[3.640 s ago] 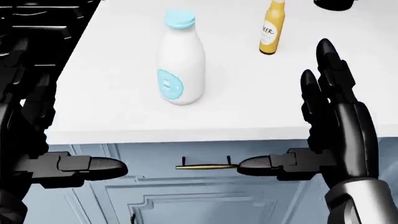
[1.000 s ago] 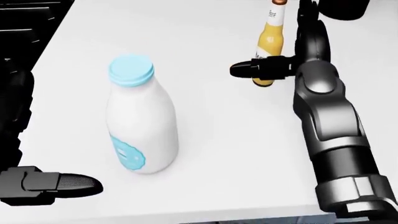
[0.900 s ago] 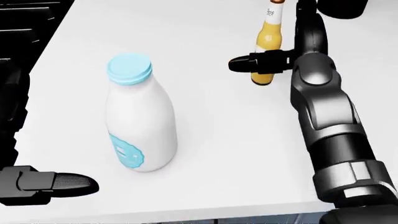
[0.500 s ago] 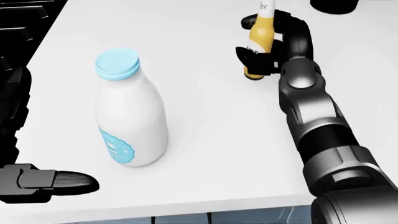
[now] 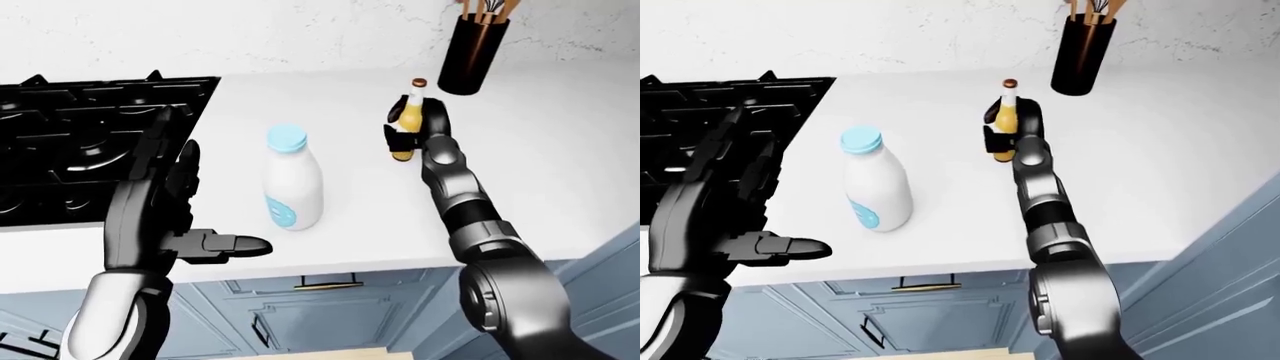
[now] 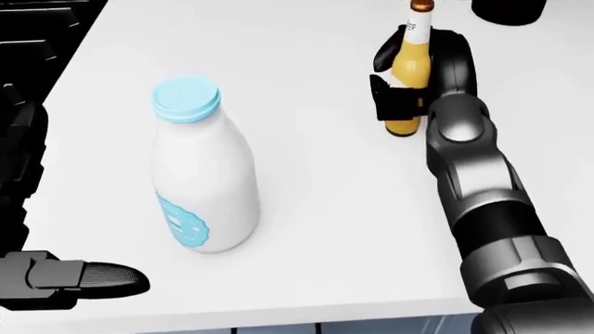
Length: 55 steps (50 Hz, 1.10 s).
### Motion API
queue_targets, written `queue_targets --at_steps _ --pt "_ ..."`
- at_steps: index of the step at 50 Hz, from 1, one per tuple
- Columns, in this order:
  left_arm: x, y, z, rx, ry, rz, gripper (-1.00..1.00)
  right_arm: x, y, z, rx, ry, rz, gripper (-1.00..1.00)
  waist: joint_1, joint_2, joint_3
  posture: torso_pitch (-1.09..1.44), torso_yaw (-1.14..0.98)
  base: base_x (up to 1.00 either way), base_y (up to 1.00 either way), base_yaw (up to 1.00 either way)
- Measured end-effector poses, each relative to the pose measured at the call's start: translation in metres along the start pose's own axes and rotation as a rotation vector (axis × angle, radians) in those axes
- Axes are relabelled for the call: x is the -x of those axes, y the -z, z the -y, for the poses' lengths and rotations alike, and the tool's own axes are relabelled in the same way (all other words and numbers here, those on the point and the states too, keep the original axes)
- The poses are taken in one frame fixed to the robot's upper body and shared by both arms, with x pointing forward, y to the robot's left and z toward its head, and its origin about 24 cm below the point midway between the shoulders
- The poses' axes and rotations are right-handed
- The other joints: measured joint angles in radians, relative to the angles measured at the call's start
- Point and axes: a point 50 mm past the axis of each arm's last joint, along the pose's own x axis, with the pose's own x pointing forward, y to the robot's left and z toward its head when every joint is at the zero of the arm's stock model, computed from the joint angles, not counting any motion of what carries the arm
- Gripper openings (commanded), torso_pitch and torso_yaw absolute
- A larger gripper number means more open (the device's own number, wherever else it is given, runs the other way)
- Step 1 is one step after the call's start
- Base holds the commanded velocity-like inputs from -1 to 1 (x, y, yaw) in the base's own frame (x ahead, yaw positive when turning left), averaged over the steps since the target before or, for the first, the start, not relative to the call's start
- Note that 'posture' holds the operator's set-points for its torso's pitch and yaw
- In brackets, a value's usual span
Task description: Move the drinks to the dining counter.
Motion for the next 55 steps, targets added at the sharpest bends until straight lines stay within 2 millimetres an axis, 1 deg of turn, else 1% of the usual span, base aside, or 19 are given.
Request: queue_targets --at_steps 7,10,14,18,20,23,26,30,36,41,50,55 --pt "0.003 -0.001 0.001 -0.006 0.002 0.003 1.00 0.005 0.000 0.006 -0.016 0.004 0.013 -1.00 0.003 -0.002 0.004 0.00 0.00 0.00 0.00 0.00" --pt "0.004 -0.001 0.002 -0.008 0.008 0.004 1.00 0.009 -0.003 0.014 -0.022 0.010 0.011 -1.00 0.007 -0.004 0.010 0.00 0.00 0.00 0.00 0.00" --pt "0.003 -0.004 0.005 -0.017 0.012 0.006 1.00 0.021 -0.018 0.026 -0.036 0.017 0.028 -1.00 0.009 -0.006 0.017 0.00 0.00 0.00 0.00 0.00" --pt "0.000 -0.006 0.012 -0.027 0.035 0.005 1.00 0.032 -0.033 0.032 -0.050 0.015 0.058 -1.00 0.007 -0.008 0.013 0.00 0.00 0.00 0.00 0.00" --pt "-0.001 -0.006 0.016 -0.027 0.044 0.007 1.00 0.036 -0.038 0.032 -0.058 0.006 0.075 -1.00 0.005 -0.008 0.010 0.00 0.00 0.00 0.00 0.00" --pt "-0.002 -0.005 0.024 -0.026 0.068 0.002 1.00 0.039 -0.040 0.033 -0.067 -0.002 0.087 -1.00 0.005 -0.010 0.008 0.00 0.00 0.00 0.00 0.00" --pt "-0.009 -0.003 0.032 -0.033 0.087 -0.007 1.00 0.040 -0.039 0.032 -0.073 -0.014 0.085 -1.00 0.005 -0.011 0.009 0.00 0.00 0.00 0.00 0.00" --pt "-0.020 0.007 0.040 -0.058 0.097 -0.037 1.00 0.039 -0.035 0.029 -0.077 -0.026 0.076 -1.00 0.004 -0.014 0.012 0.00 0.00 0.00 0.00 0.00" --pt "-0.027 0.017 0.036 -0.093 0.048 -0.059 1.00 0.041 -0.034 0.029 -0.079 -0.025 0.069 -1.00 0.004 -0.016 0.015 0.00 0.00 0.00 0.00 0.00" --pt "-0.031 0.020 0.035 -0.111 0.027 -0.068 1.00 0.042 -0.037 0.024 -0.078 -0.034 0.082 -1.00 0.003 -0.019 0.013 0.00 0.00 0.00 0.00 0.00" --pt "-0.034 0.032 0.040 -0.147 0.048 -0.092 1.00 0.045 -0.044 0.022 -0.088 -0.042 0.105 -1.00 0.007 -0.023 0.010 0.00 0.00 0.00 0.00 0.00" --pt "-0.036 0.033 0.046 -0.159 0.063 -0.087 1.00 0.045 -0.042 0.021 -0.090 -0.042 0.101 -1.00 0.007 -0.025 0.008 0.00 0.00 0.00 0.00 0.00"
